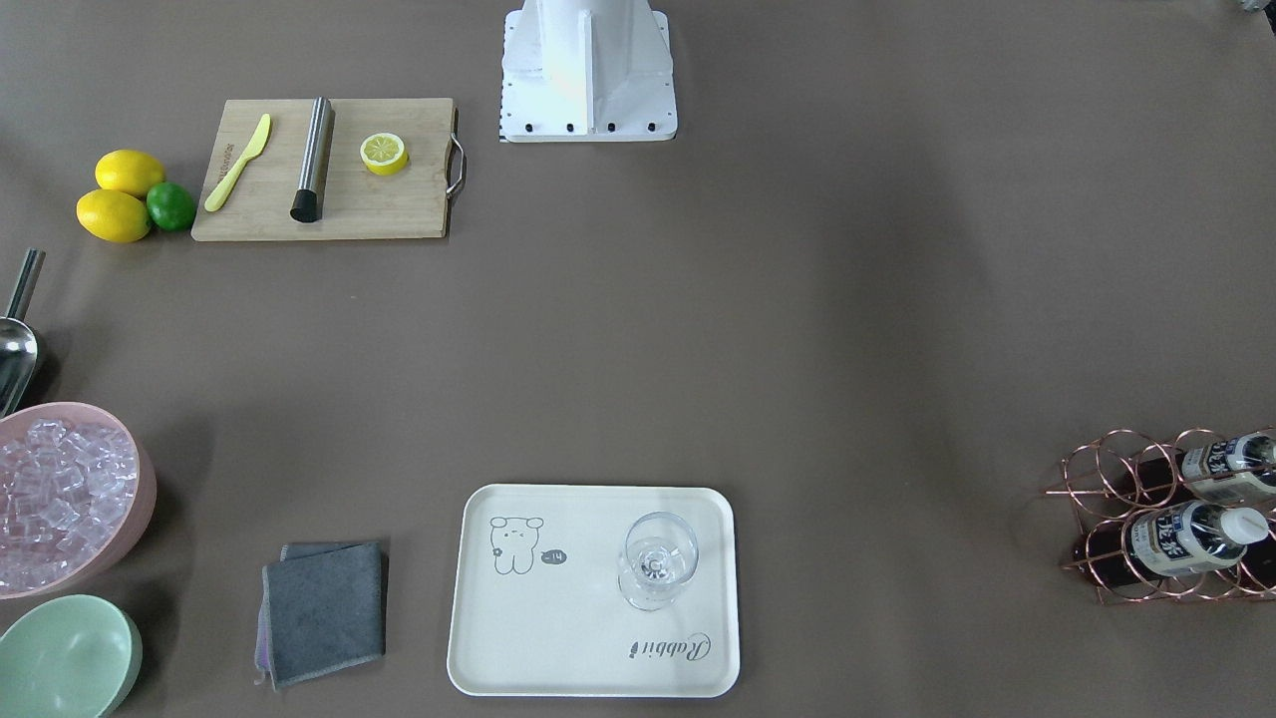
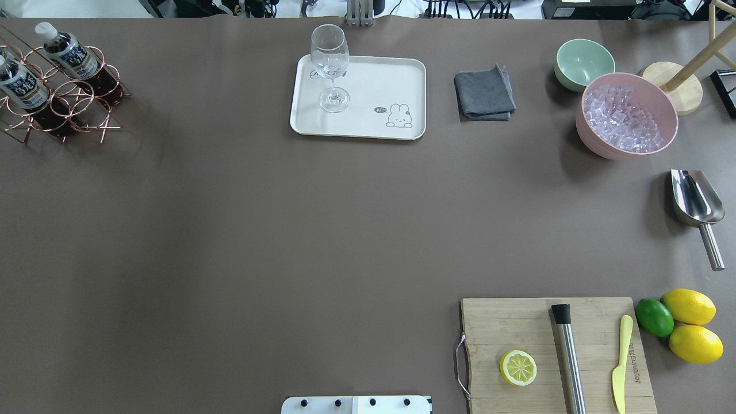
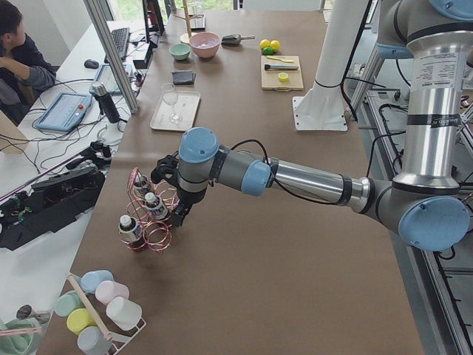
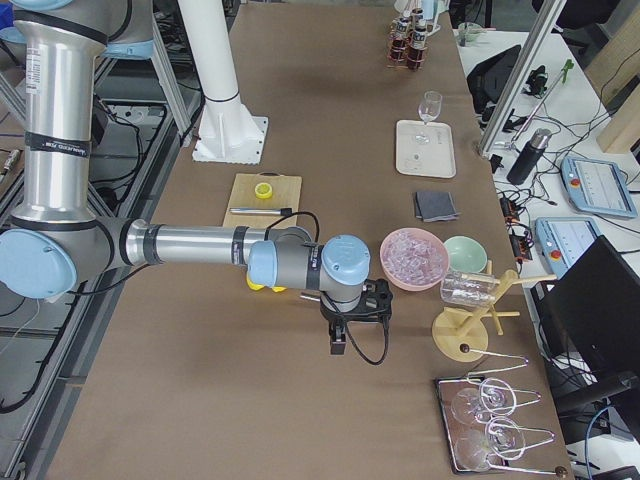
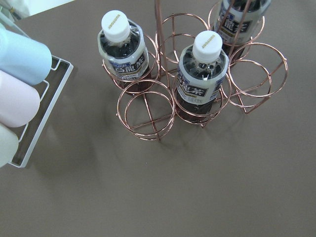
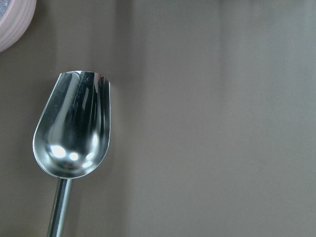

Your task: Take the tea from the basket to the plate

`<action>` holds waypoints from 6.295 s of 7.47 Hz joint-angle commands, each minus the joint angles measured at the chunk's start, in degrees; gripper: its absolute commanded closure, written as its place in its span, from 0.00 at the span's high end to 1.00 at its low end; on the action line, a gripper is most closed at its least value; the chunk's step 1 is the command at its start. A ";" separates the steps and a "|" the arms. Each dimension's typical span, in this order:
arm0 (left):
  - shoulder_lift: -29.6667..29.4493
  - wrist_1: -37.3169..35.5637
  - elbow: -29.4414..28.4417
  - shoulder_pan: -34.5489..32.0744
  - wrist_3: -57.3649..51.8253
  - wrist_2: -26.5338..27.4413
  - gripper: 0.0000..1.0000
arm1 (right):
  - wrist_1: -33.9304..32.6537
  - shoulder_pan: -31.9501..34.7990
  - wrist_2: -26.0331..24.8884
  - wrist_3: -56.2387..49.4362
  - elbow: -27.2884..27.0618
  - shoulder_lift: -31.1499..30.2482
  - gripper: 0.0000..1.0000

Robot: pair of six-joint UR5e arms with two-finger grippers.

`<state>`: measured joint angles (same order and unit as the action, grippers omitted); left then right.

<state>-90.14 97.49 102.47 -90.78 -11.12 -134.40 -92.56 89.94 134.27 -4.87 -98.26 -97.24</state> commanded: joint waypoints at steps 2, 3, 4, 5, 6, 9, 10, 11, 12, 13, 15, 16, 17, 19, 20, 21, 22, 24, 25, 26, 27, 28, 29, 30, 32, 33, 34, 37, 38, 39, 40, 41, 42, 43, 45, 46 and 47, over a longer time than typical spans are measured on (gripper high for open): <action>-2.66 -0.10 -1.13 -1.77 -20.40 2.46 0.98 | 0.01 -1.86 -0.06 0.04 -0.01 0.29 1.00; -3.72 -1.76 -1.48 -1.86 -21.48 2.47 0.98 | -0.07 -1.78 -0.07 0.12 -0.01 0.21 1.00; -6.26 -5.60 -1.75 -1.77 -24.71 2.47 0.98 | -0.07 -1.78 -0.07 0.12 -0.27 0.21 1.00; -10.81 -11.73 -3.23 -1.86 -30.23 2.56 0.98 | 0.01 -2.04 -0.07 0.04 -0.36 -0.05 1.00; -15.98 -16.49 -6.29 -2.38 -35.15 2.56 0.98 | 0.02 -2.48 -0.15 0.04 -0.27 -0.05 1.00; -24.27 -18.74 -13.15 -1.86 -48.34 3.00 0.98 | 0.02 -2.40 -0.07 0.04 -0.27 -0.40 1.00; -26.56 -18.74 -15.44 -1.34 -52.91 3.26 0.98 | -0.07 -2.40 -0.07 0.04 -0.27 -0.40 1.00; -28.32 -18.65 -17.20 0.23 -56.52 3.18 0.98 | 0.01 -2.40 -0.07 0.04 -0.36 -0.40 1.00; -29.47 -18.30 -18.61 1.47 -58.21 3.09 0.98 | -0.07 -2.40 -0.15 0.04 -0.36 -0.49 1.00; -30.44 -18.12 -20.19 2.18 -59.97 3.00 0.98 | -0.07 -2.48 -2.07 0.04 -0.01 -0.49 1.00; -32.72 -17.86 -22.57 3.50 -61.83 3.09 0.98 | -0.07 -4.23 -4.19 -0.05 -0.09 -0.23 1.00; -33.69 -15.86 -25.36 3.59 -62.88 3.09 0.98 | -0.07 -4.76 -4.28 -0.05 -0.01 -0.14 1.00; -33.27 -13.92 -26.35 3.94 -63.24 3.00 0.98 | 0.01 -5.38 -4.11 -0.05 -0.53 -0.23 1.00; -32.83 -13.02 -27.41 3.94 -65.34 2.91 0.98 | 0.10 -5.03 -3.32 0.04 0.43 0.30 1.00; -32.13 -13.02 -27.24 4.55 -65.87 2.83 0.98 | 0.36 -5.03 -2.97 -0.05 0.70 0.30 1.00; -31.69 -13.02 -27.06 4.90 -66.14 2.83 0.98 | 0.11 -5.03 -3.05 -0.14 0.26 0.39 1.00; -31.59 -12.94 -26.98 5.08 -66.05 2.74 0.98 | -0.07 -5.03 -2.45 -0.05 0.35 0.47 1.00; -30.81 -13.02 -26.45 5.61 -65.97 2.56 0.98 | 0.54 -4.95 -1.82 -0.31 0.69 0.29 1.00; -30.28 -13.02 -26.19 5.70 -65.88 2.48 0.98 | 0.54 -4.95 -1.30 -0.66 0.35 0.65 1.00; -29.75 -13.02 -25.14 5.70 -65.62 2.47 0.98 | 0.28 -4.95 -1.30 -0.67 0.78 1.17 1.00; -28.27 -13.02 -23.13 5.70 -65.44 2.56 0.98 | 0.28 -4.95 -0.69 -0.23 2.53 0.48 1.00; -26.77 -13.02 -21.28 5.70 -65.70 2.56 0.98 | 0.54 -4.16 2.63 -0.84 7.07 0.21 1.00; -25.54 -13.02 -19.70 5.70 -65.88 2.48 0.98 | 0.28 -2.59 3.09 -0.84 5.11 2.21 1.00; -25.01 -13.02 -19.59 5.70 -65.96 2.47 0.98 | 0.11 -2.49 0.66 -0.84 2.57 2.23 1.00; -25.00 -11.80 -19.42 5.70 -66.05 2.47 0.98 | -0.16 -2.48 1.16 -0.75 0.54 2.50 1.00; -25.70 -11.27 -19.76 5.70 -66.14 2.47 0.97 | 0.10 -3.53 1.08 -0.75 -1.65 2.76 1.00; -25.88 -11.26 -19.77 5.61 -66.14 2.47 0.97 | 0.28 -4.93 1.16 -0.67 -4.29 2.85 1.00; -27.73 -11.35 -22.22 5.70 -66.14 2.47 0.87 | 0.54 -10.28 1.07 -0.67 -7.73 3.02 1.00; -27.64 -11.35 -22.14 5.61 -66.14 2.47 0.62 | 0.28 -11.18 0.29 -0.49 -8.09 6.33 1.00; -27.64 -11.35 -21.88 5.61 -66.14 2.47 0.38 | 0.02 -11.10 0.20 -0.49 -10.61 7.75 1.00; -27.64 -11.35 -21.70 5.61 -66.05 2.47 0.18 | 0.54 -11.62 0.02 -0.49 -13.25 8.38 1.00; -27.64 -11.44 -21.70 5.35 -66.05 2.47 0.00 | 0.54 -12.15 -0.67 -0.58 -16.15 8.38 1.00; -27.64 -11.61 -21.09 5.35 -66.05 2.47 0.00 | 0.72 -13.72 -0.94 -0.67 -16.26 8.47 1.00; -27.81 -11.70 -21.09 5.52 -66.05 2.39 0.00 | 0.72 -13.82 -1.38 -1.19 -15.92 8.47 1.00; -30.44 -14.85 -20.39 4.91 -65.70 2.56 0.00 | 0.63 -14.00 -1.21 -1.10 -16.35 8.73 1.00; -30.62 -17.04 -18.21 4.91 -65.70 2.56 0.00 | 1.50 -14.78 -1.03 -1.54 -16.00 10.74 0.99; -31.06 -20.02 -15.49 4.91 -65.61 2.56 0.00 | 1.86 -15.75 -0.95 -0.59 -15.83 12.85 0.98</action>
<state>-120.33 81.89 83.16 -85.78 -76.84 -131.85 -91.49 75.54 133.18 -6.05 -114.38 -87.46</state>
